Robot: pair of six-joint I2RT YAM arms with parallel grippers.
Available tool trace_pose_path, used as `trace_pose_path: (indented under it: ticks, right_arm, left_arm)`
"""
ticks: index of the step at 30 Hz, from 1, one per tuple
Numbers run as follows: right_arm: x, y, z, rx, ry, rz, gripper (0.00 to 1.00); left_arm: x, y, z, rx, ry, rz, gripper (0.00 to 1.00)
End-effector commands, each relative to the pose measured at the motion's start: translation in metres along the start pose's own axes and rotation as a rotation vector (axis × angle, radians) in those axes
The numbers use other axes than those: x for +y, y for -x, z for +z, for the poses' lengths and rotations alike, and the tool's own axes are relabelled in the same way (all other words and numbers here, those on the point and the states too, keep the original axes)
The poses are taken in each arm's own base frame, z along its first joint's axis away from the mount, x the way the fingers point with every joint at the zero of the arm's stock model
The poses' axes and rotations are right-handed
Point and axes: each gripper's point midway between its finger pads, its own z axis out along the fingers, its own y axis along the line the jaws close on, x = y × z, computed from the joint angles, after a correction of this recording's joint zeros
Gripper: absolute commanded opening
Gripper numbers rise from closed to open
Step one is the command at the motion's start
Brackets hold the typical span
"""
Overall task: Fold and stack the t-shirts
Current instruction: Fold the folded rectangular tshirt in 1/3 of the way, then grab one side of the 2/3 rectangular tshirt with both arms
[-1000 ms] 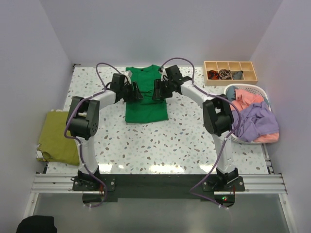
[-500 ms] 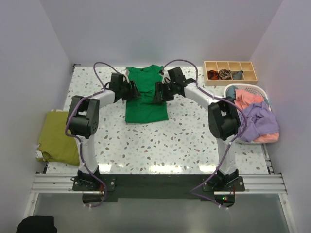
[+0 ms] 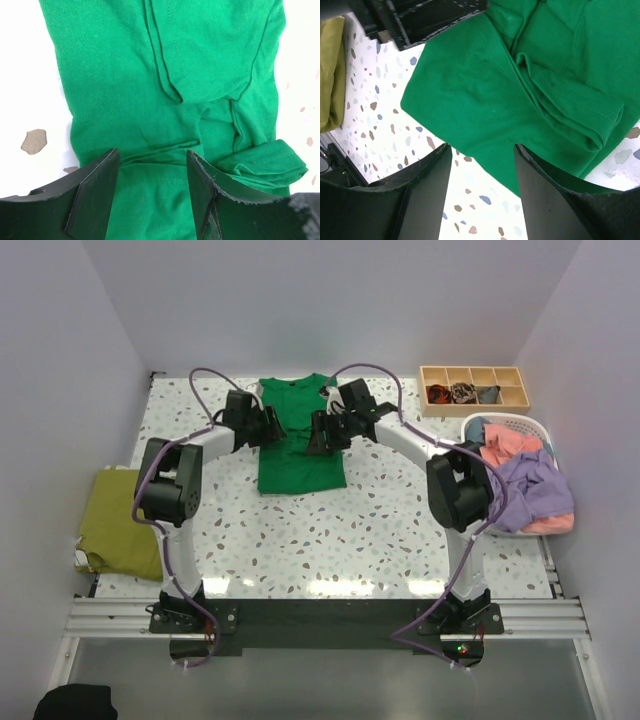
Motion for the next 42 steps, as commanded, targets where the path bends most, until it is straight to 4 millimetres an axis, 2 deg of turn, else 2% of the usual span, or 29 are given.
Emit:
trace_pose_path:
  ticks: [1, 10, 15, 17, 18, 19, 24, 25, 26, 27, 33, 37, 39, 41, 42]
  right_arm:
    - [-0.001, 0.004, 0.005, 0.010, 0.004, 0.008, 0.57]
    - [-0.013, -0.005, 0.015, 0.028, -0.029, 0.031, 0.57]
    - [-0.026, -0.001, 0.022, 0.010, -0.077, 0.018, 0.57]
    - [-0.042, 0.006, 0.026, 0.003, -0.157, 0.021, 0.58]
    - [-0.053, -0.001, 0.025, 0.045, -0.202, 0.046, 0.60]
    - [-0.058, 0.007, 0.032, 0.049, -0.217, 0.045, 0.59]
    - [-0.069, 0.027, 0.035, -0.016, -0.242, 0.014, 0.60]
    - [-0.068, 0.036, 0.033, -0.032, -0.240, 0.004, 0.60]
    - [-0.071, 0.036, 0.036, -0.025, -0.245, 0.001, 0.60]
    - [-0.074, 0.044, 0.033, -0.043, -0.267, -0.002, 0.60]
    - [-0.090, 0.062, 0.027, -0.096, -0.335, -0.033, 0.60]
    - [-0.114, 0.073, 0.017, -0.120, -0.445, -0.024, 0.60]
    - [-0.124, 0.072, 0.011, -0.115, -0.498, -0.018, 0.60]
    - [-0.130, 0.075, -0.005, -0.133, -0.555, -0.016, 0.60]
    - [-0.135, 0.064, -0.005, -0.120, -0.562, -0.014, 0.60]
  left_arm:
    - [-0.011, 0.029, -0.023, -0.093, -0.023, 0.029, 0.61]
    - [-0.016, 0.037, -0.030, -0.115, -0.027, 0.038, 0.60]
    - [-0.019, 0.040, -0.036, -0.123, -0.034, 0.044, 0.61]
    - [-0.021, 0.041, -0.039, -0.130, -0.041, 0.042, 0.60]
    - [-0.019, 0.036, -0.038, -0.123, -0.040, 0.037, 0.61]
    - [-0.019, 0.034, -0.039, -0.120, -0.041, 0.032, 0.60]
    - [-0.014, 0.018, -0.040, -0.099, -0.041, 0.019, 0.60]
    - [-0.015, 0.019, -0.042, -0.101, -0.046, 0.018, 0.60]
    - [-0.015, 0.017, -0.043, -0.099, -0.045, 0.018, 0.60]
    - [-0.014, 0.014, -0.043, -0.095, -0.043, 0.017, 0.60]
    - [-0.011, 0.008, -0.054, -0.103, -0.028, 0.018, 0.60]
    - [-0.003, 0.008, -0.071, -0.141, 0.020, 0.020, 0.61]
    - [0.003, 0.000, -0.075, -0.136, 0.047, 0.021, 0.61]
    - [0.014, -0.007, -0.081, -0.130, 0.099, 0.018, 0.61]
    - [0.016, -0.011, -0.084, -0.132, 0.107, 0.018, 0.61]
